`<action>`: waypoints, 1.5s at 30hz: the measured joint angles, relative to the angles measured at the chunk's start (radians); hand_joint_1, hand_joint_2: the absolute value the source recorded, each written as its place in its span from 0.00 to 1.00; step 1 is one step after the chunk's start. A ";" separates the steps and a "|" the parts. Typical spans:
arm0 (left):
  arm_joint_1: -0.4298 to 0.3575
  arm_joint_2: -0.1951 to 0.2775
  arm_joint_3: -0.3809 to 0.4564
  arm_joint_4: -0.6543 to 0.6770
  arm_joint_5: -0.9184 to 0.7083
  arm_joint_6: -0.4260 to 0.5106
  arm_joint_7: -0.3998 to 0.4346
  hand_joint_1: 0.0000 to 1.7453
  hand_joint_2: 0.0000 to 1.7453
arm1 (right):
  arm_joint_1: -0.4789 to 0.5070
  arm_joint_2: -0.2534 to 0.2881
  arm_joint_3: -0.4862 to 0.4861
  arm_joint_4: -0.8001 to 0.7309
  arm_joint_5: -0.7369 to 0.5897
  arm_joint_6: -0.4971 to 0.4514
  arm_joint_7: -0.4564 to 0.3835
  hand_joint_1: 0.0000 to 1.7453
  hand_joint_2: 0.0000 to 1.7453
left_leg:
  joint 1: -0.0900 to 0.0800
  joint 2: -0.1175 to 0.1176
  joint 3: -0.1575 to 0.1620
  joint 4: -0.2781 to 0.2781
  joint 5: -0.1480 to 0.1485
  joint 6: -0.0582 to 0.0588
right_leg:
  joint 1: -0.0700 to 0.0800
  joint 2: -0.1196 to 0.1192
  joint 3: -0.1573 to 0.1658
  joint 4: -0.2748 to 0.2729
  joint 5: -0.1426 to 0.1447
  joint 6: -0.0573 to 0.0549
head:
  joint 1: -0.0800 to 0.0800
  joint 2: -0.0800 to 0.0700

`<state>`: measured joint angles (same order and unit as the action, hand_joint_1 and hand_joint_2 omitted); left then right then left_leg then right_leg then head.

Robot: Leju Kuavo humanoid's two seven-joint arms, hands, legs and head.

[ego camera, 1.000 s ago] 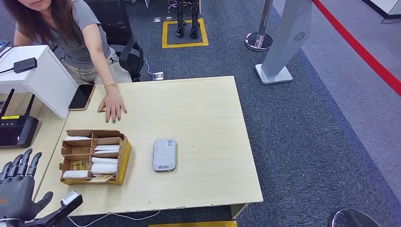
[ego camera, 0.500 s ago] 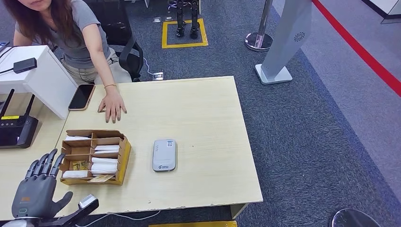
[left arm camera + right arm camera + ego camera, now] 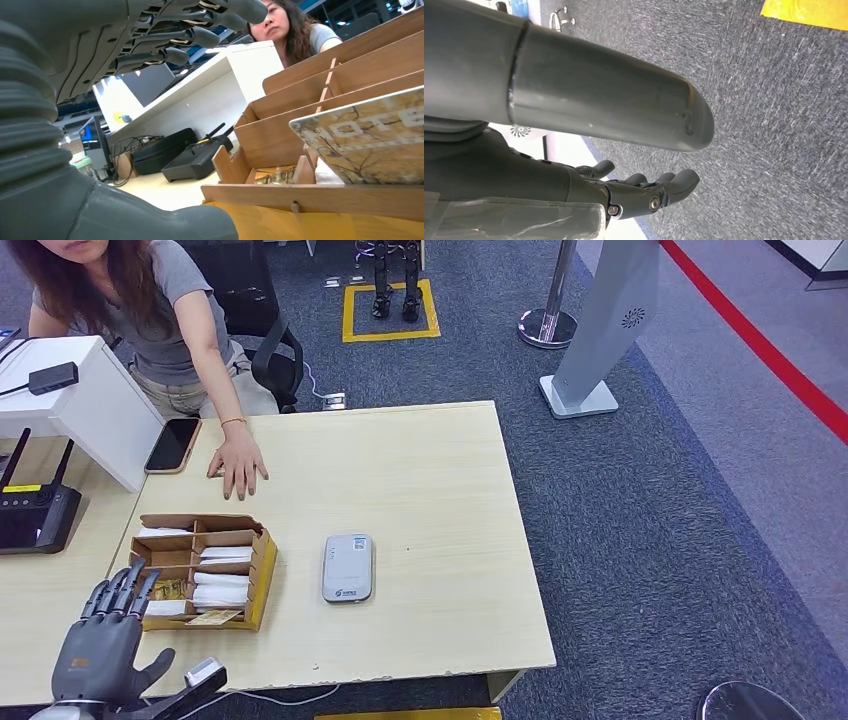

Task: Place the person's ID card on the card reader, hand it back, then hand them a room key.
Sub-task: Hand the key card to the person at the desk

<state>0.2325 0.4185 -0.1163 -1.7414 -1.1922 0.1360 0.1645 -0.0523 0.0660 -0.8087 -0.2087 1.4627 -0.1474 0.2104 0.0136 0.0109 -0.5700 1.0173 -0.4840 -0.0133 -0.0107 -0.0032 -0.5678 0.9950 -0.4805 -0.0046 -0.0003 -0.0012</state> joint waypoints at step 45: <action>-0.078 -0.050 -0.057 0.125 -0.055 0.048 -0.013 0.00 1.00 | -0.005 0.000 0.000 0.000 0.033 0.009 -0.013 0.00 0.00 | 0.000 0.000 0.000 0.000 0.000 0.000 | 0.000 0.000 0.000 0.000 0.000 0.000 | 0.000 0.000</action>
<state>0.1542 0.3689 -0.1735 -1.6167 -1.2470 0.1843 0.1518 -0.0573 0.0656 -0.8087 -0.2090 1.4955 -0.1389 0.1976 0.0136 0.0109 -0.5701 1.0173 -0.4840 -0.0133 -0.0107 -0.0032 -0.5678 0.9950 -0.4805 -0.0046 -0.0004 -0.0012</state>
